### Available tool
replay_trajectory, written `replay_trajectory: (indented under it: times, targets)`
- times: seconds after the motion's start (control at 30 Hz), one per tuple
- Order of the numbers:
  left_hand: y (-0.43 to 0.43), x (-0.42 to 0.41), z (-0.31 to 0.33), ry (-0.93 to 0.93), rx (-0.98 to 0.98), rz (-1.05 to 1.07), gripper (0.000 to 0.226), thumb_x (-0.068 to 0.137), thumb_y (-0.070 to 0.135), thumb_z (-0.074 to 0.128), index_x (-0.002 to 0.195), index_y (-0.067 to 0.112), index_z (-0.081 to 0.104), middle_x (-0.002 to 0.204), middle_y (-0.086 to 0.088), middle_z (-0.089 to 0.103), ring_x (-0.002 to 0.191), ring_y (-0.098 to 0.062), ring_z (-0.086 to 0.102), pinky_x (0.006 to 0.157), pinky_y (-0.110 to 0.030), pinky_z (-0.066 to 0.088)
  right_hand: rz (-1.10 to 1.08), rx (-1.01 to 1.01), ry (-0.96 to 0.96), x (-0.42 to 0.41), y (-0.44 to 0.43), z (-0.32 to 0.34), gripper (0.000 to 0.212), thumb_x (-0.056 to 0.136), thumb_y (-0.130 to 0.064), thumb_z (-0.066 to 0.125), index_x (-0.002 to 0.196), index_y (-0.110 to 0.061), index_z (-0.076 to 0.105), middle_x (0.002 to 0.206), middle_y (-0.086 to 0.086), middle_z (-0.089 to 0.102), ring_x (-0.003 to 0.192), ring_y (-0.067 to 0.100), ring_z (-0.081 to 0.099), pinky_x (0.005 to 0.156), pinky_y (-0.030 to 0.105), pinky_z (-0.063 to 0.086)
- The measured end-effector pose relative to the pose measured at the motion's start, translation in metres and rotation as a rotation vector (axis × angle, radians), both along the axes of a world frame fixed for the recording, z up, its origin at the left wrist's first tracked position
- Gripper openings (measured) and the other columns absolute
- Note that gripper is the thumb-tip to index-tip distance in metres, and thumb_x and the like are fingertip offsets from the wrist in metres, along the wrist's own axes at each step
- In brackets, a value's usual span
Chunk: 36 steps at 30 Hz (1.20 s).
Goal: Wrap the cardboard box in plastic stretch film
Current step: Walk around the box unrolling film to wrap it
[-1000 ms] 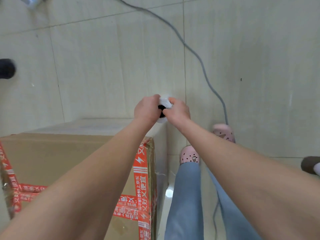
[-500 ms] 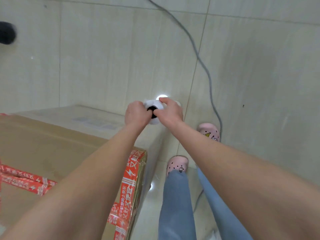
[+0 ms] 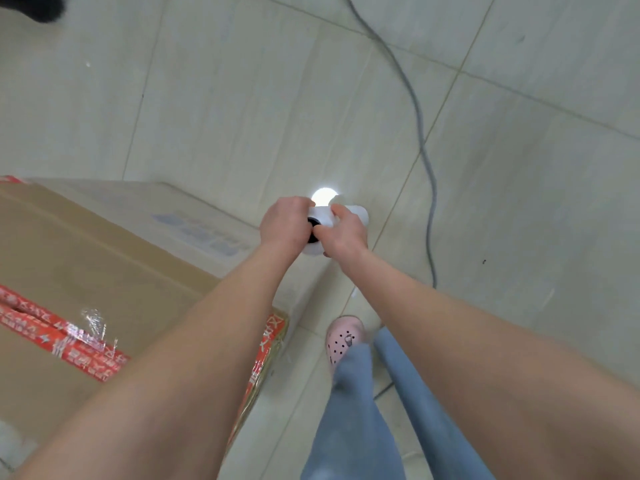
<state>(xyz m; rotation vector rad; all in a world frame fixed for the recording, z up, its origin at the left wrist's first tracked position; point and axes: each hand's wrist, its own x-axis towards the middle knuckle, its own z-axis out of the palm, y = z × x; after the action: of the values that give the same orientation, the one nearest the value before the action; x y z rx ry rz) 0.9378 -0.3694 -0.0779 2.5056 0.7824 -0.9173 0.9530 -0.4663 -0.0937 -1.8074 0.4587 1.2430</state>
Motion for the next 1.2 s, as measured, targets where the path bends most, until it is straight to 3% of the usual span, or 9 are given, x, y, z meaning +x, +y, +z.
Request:
replay_trajectory:
  times: [0.07, 0.17, 0.33, 0.47, 0.6, 0.8, 0.9, 1.03, 1.2]
  targets:
    - [0.001, 0.005, 0.002, 0.023, 0.034, -0.022, 0.012, 0.073, 0.003, 0.049, 0.075, 0.011, 0.057, 0.083, -0.013, 0.062, 0.080, -0.033, 0.058, 0.056, -0.030, 0.034, 0.055, 0.006, -0.038, 0.006, 0.002, 0.000, 0.054, 0.081, -0.015, 0.057, 0.134, -0.021, 0.046, 0.110, 0.002, 0.054, 0.101, 0.025, 0.055, 0.085, 0.036, 0.051]
    - [0.010, 0.006, -0.001, 0.033, 0.032, 0.088, 0.007, 0.075, 0.005, 0.051, 0.071, 0.010, 0.052, 0.084, -0.016, 0.062, 0.080, -0.035, 0.058, 0.058, -0.031, 0.036, 0.096, -0.018, -0.088, 0.013, 0.009, 0.000, 0.055, 0.081, -0.016, 0.057, 0.135, -0.024, 0.047, 0.122, 0.001, 0.057, 0.109, 0.022, 0.054, 0.087, 0.028, 0.045]
    - [0.035, 0.013, -0.004, 0.022, 0.005, 0.444, 0.024, 0.077, 0.014, 0.057, 0.058, 0.007, 0.045, 0.063, -0.009, 0.051, 0.069, -0.031, 0.053, 0.055, -0.030, 0.034, 0.025, -0.048, -0.099, 0.019, 0.035, 0.001, 0.062, 0.078, -0.023, 0.063, 0.136, -0.021, 0.042, 0.123, 0.003, 0.054, 0.093, 0.018, 0.054, 0.073, 0.025, 0.042]
    - [0.055, 0.017, -0.005, 0.004, -0.071, 0.716, 0.015, 0.077, 0.015, 0.059, 0.068, 0.004, 0.059, 0.076, -0.014, 0.066, 0.068, -0.030, 0.066, 0.056, -0.032, 0.053, -0.085, -0.003, 0.039, 0.028, 0.064, 0.002, 0.068, 0.078, -0.017, 0.060, 0.141, -0.028, 0.035, 0.130, 0.004, 0.051, 0.109, 0.026, 0.057, 0.093, 0.039, 0.050]
    - [0.075, 0.014, -0.008, -0.027, -0.112, 0.877, 0.017, 0.078, 0.020, 0.062, 0.068, 0.005, 0.062, 0.076, -0.012, 0.068, 0.058, -0.029, 0.067, 0.045, -0.026, 0.050, 0.058, 0.018, -0.008, 0.043, 0.087, 0.001, 0.065, 0.080, -0.016, 0.060, 0.141, -0.024, 0.039, 0.132, 0.003, 0.050, 0.116, 0.027, 0.053, 0.096, 0.040, 0.048]
    - [0.099, -0.001, -0.005, -0.048, -0.099, 1.011, 0.022, 0.076, 0.024, 0.061, 0.070, 0.003, 0.064, 0.075, -0.013, 0.069, 0.068, -0.031, 0.069, 0.066, -0.041, 0.059, 0.265, 0.044, -0.102, 0.054, 0.124, 0.005, 0.055, 0.080, -0.014, 0.058, 0.133, -0.024, 0.049, 0.125, 0.001, 0.057, 0.112, 0.022, 0.054, 0.094, 0.033, 0.047]
    - [0.112, -0.003, -0.002, -0.047, -0.085, 0.916, 0.023, 0.079, 0.025, 0.060, 0.086, 0.003, 0.063, 0.088, -0.013, 0.069, 0.079, -0.030, 0.067, 0.065, -0.038, 0.053, 0.243, -0.049, -0.158, 0.044, 0.140, 0.008, 0.053, 0.080, -0.018, 0.058, 0.132, -0.024, 0.048, 0.122, 0.003, 0.058, 0.107, 0.024, 0.057, 0.091, 0.036, 0.048]
    - [0.134, 0.007, 0.002, -0.038, -0.037, 0.353, 0.050, 0.083, 0.012, 0.054, 0.133, 0.018, 0.050, 0.119, -0.011, 0.063, 0.111, -0.030, 0.057, 0.085, -0.037, 0.046, 0.331, -0.081, -0.151, 0.041, 0.149, 0.006, 0.047, 0.081, -0.018, 0.058, 0.127, -0.026, 0.052, 0.118, 0.002, 0.061, 0.100, 0.024, 0.059, 0.083, 0.031, 0.049]
    - [0.145, 0.026, 0.004, -0.004, 0.004, 0.108, 0.026, 0.080, 0.008, 0.050, 0.102, 0.009, 0.063, 0.093, -0.013, 0.066, 0.085, -0.032, 0.061, 0.063, -0.034, 0.044, 0.415, -0.037, -0.117, 0.060, 0.152, -0.001, 0.044, 0.083, -0.020, 0.057, 0.127, -0.025, 0.054, 0.114, 0.000, 0.061, 0.089, 0.018, 0.054, 0.072, 0.026, 0.041]
